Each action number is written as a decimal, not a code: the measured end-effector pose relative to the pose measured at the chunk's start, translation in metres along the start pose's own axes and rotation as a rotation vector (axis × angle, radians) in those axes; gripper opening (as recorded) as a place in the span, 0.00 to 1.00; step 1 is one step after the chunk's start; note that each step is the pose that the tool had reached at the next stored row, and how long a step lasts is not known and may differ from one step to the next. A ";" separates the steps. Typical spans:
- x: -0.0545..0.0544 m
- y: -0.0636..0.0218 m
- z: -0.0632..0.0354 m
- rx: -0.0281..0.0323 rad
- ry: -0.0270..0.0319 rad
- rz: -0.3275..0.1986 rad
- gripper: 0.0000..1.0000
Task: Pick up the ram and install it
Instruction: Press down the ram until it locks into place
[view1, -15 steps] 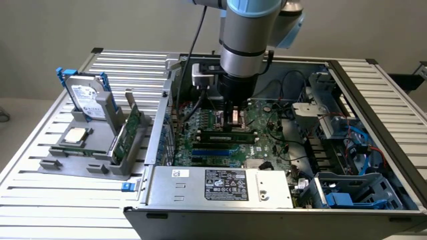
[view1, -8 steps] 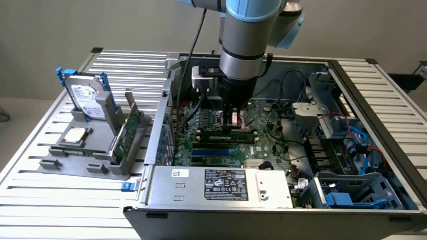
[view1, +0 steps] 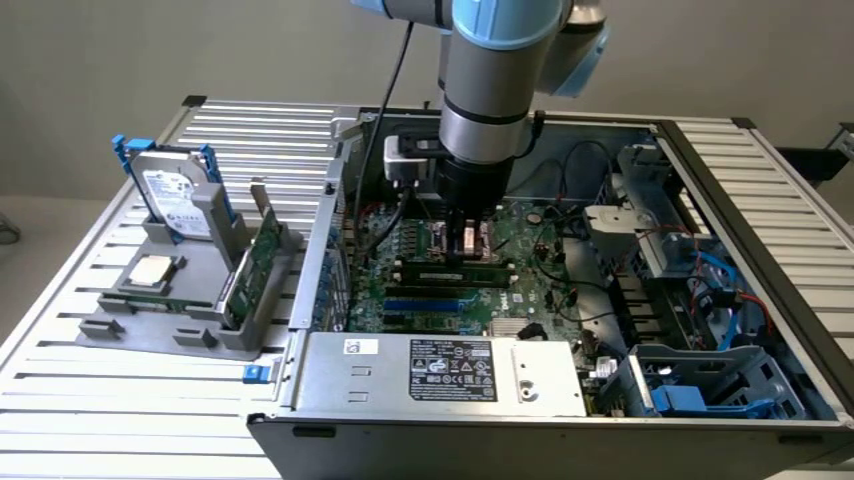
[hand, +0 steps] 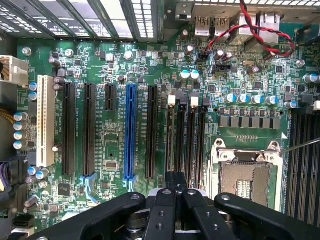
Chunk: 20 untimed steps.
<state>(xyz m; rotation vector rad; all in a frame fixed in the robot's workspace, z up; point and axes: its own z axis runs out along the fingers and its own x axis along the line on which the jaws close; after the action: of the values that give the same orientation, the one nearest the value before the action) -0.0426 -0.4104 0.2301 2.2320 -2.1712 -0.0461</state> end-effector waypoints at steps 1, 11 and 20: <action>0.000 0.0000 0.0005 0.0000 -0.0002 0.000 0.11; 0.000 -0.0002 0.0046 -0.0002 -0.0013 0.000 0.11; 0.000 -0.0002 0.0027 0.0016 -0.0047 0.000 0.11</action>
<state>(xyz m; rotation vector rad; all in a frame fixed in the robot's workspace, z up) -0.0425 -0.4100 0.2274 2.2350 -2.1743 -0.0497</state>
